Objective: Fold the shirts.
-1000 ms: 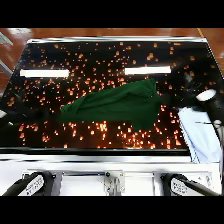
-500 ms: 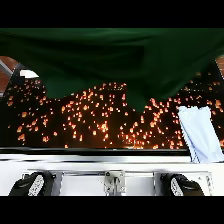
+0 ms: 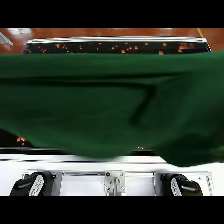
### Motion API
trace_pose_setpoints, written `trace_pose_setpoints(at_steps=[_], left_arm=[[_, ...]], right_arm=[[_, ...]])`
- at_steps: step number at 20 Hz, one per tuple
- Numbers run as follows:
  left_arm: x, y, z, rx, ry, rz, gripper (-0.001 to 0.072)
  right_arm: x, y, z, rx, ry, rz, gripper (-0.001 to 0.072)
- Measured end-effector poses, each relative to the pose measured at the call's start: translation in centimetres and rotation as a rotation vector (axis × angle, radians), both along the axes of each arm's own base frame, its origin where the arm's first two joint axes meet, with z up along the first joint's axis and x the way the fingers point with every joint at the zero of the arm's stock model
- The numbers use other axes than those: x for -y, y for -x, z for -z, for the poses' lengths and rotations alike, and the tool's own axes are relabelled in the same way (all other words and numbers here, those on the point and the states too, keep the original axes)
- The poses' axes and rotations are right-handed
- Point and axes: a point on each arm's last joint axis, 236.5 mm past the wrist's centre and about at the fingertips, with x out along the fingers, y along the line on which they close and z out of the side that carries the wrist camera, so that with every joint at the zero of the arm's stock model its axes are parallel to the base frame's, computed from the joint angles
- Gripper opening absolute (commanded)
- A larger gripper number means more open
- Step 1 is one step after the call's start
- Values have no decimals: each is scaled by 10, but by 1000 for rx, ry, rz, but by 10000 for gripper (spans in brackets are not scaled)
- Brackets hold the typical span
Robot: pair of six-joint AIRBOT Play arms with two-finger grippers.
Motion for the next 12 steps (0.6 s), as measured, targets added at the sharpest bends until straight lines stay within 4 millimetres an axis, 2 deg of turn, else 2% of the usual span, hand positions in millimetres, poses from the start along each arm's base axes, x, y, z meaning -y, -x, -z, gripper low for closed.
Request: trace_pose_setpoints(at_steps=[2,4,7,9,12], left_arm=[[-9,-16,29,-101,6,-11,53],[-19,-37,65,-221,30,-16,53],[-33,-72,134,-429,81,-14,53],[-42,-100,183,-556,119,-11,53],[-57,-147,250,-699,177,-17,54]], right_arm=[[5,-18,20,-93,-8,6,60],[9,-41,59,-272,-23,-4,60],[16,-80,145,-629,-65,-24,60],[19,-113,201,-808,-100,-38,60],[12,-181,277,-941,-145,-62,60]])
